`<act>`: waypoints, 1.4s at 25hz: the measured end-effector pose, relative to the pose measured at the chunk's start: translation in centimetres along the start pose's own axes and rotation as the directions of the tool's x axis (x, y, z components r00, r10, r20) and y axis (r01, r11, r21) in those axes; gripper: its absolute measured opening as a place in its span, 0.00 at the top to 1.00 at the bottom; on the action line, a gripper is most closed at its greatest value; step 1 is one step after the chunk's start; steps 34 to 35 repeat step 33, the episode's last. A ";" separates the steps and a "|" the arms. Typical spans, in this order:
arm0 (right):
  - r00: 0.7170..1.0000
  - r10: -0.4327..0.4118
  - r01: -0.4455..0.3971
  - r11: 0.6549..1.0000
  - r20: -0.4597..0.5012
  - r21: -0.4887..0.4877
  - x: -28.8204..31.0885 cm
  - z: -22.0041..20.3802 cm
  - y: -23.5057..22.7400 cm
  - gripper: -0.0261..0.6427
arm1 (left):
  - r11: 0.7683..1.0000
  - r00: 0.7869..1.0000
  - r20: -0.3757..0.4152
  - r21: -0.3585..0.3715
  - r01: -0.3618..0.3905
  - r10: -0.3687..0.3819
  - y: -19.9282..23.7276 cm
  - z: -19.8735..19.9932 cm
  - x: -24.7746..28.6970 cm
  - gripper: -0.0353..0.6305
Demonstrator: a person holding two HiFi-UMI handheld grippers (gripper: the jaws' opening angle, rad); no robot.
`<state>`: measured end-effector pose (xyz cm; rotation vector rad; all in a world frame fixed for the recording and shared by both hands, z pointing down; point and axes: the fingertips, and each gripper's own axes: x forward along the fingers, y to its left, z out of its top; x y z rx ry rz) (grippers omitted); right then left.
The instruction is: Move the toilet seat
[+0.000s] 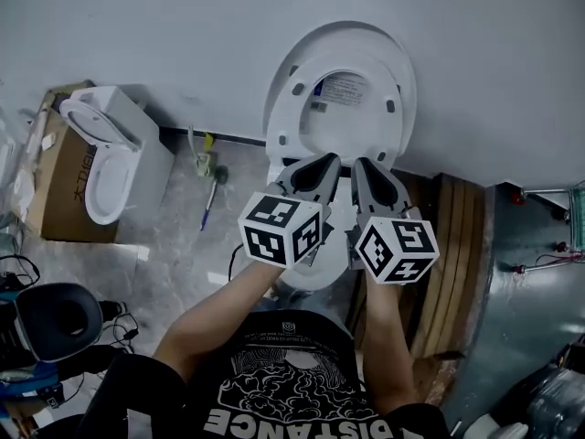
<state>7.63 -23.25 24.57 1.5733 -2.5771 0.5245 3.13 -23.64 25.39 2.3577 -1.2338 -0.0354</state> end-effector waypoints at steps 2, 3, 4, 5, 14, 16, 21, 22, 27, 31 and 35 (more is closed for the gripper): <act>1.000 -0.024 0.024 0.999 -0.001 -0.027 -0.6 -0.4 0.9 0.92 | 0.998 1.000 -0.008 0.062 -0.004 0.004 -0.1 -0.3 -1.1 0.92; 0.999 -0.037 0.037 0.998 0.000 -0.041 -0.9 -0.6 1.5 0.92 | 0.996 1.000 -0.009 0.094 -0.006 0.007 -0.1 -0.5 -1.7 0.92; 0.999 -0.050 0.050 0.997 0.002 -0.056 -1.1 -0.8 2.0 0.92 | 0.992 1.000 -0.009 0.123 -0.010 0.011 -0.1 -0.6 -2.2 0.92; 0.998 -0.062 0.062 0.996 0.003 -0.070 -1.4 -1.1 2.5 0.92 | 0.989 1.000 -0.008 0.147 -0.015 0.016 0.0 -0.7 -2.8 0.92; 0.992 -0.122 0.122 0.987 0.014 -0.108 -3.0 -2.2 5.1 0.93 | 0.970 1.000 -0.004 0.242 -0.010 0.011 -0.2 -1.2 -5.6 0.93; 0.992 -0.128 0.129 0.984 0.017 -0.120 -3.4 -2.2 5.4 0.93 | 0.966 1.000 -0.006 0.258 -0.004 0.006 -0.5 -1.2 -5.9 0.93; 0.990 -0.141 0.143 0.980 0.024 -0.137 -4.0 -2.2 5.7 0.93 | 0.964 1.000 -0.004 0.267 0.015 -0.015 -1.3 -1.4 -6.0 0.93; 0.990 -0.141 0.143 0.980 0.024 -0.138 -4.1 -2.2 5.6 0.93 | 0.963 1.000 -0.007 0.270 0.017 -0.016 -1.4 -1.4 -6.1 0.93; 0.990 -0.141 0.144 0.979 0.028 -0.144 -4.4 -2.2 5.5 0.93 | 0.958 1.000 -0.014 0.288 0.018 -0.014 -1.8 -1.7 -6.1 0.93; 0.990 -0.139 0.142 0.978 0.030 -0.151 -4.5 -2.2 5.6 0.93 | 0.956 1.000 -0.014 0.292 0.017 -0.014 -2.0 -1.8 -6.1 0.93; 0.990 -0.139 0.142 0.978 0.030 -0.153 -4.5 -2.1 5.7 0.93 | 0.956 1.000 -0.014 0.292 0.018 -0.014 -2.0 -1.8 -6.2 0.93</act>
